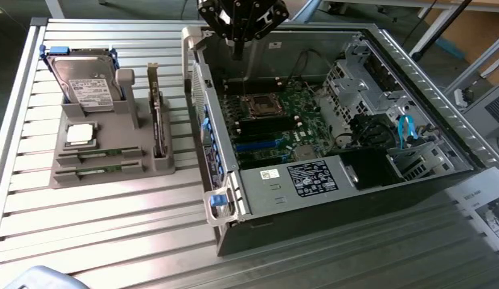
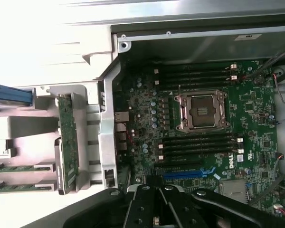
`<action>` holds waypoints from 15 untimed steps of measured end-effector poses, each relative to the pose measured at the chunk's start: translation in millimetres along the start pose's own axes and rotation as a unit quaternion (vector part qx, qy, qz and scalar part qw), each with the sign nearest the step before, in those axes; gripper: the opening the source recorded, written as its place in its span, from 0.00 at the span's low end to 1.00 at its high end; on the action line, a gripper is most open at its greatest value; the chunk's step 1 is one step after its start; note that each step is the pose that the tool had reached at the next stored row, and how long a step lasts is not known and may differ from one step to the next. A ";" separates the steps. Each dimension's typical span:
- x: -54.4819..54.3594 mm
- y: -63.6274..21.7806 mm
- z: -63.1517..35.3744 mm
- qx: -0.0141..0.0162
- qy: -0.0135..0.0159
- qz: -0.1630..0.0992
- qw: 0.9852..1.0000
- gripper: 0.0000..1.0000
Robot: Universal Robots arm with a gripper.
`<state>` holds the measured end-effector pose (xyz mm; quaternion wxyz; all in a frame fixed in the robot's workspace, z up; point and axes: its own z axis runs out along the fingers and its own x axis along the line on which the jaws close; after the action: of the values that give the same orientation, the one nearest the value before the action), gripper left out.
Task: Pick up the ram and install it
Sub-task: 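Reach for the ram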
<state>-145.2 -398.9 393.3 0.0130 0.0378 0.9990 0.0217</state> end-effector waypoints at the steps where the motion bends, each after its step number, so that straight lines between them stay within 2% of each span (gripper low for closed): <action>1: 1.9 -0.1 0.0 0.000 0.000 0.000 1.000 0.10; 15: 26.2 -2.0 -0.7 0.000 0.000 0.000 1.000 0.10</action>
<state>-171.5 -398.9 393.3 0.0131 0.0379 0.9990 0.0217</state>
